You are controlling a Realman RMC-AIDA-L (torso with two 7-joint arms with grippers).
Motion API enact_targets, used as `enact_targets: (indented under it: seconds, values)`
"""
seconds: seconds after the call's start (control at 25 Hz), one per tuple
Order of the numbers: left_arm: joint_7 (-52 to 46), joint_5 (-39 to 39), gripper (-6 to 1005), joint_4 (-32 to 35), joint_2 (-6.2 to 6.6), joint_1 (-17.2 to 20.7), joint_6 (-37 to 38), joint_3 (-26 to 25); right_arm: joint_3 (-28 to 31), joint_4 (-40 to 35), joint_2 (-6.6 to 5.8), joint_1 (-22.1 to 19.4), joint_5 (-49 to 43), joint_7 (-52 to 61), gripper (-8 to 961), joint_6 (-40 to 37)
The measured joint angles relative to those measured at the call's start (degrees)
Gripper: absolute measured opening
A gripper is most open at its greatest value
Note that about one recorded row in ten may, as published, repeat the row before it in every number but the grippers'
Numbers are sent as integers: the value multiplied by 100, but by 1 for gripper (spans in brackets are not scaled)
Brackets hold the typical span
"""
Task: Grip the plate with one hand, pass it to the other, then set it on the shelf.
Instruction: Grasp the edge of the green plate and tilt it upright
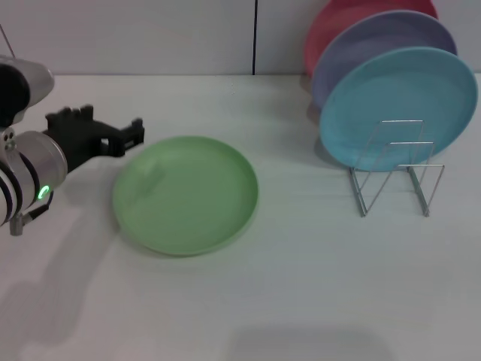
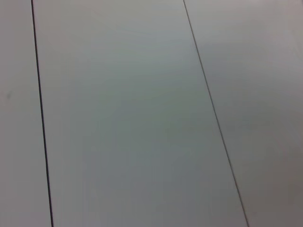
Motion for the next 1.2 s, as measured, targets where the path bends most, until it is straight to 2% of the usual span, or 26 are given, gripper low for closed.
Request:
enact_targets:
  seconds: [0.12,0.36,0.8,1.2]
  values:
    - [-42,-104,799,-278,-14,-52,-700,-73,0,-19,-1,29,-12,0,788,94]
    - [-49,-233,799,-280,-33,-49,-814,-16,0,-113,-9,104,-18,0,789,339]
    - [-207,-275,798,638,-44,-465,-752,-191,1,-130,-11,193,-148,0,788,498]
    - [-223,-228,798,1124,-33,-714,-674,-235,1,-162,-6,184,-151,0,789,547]
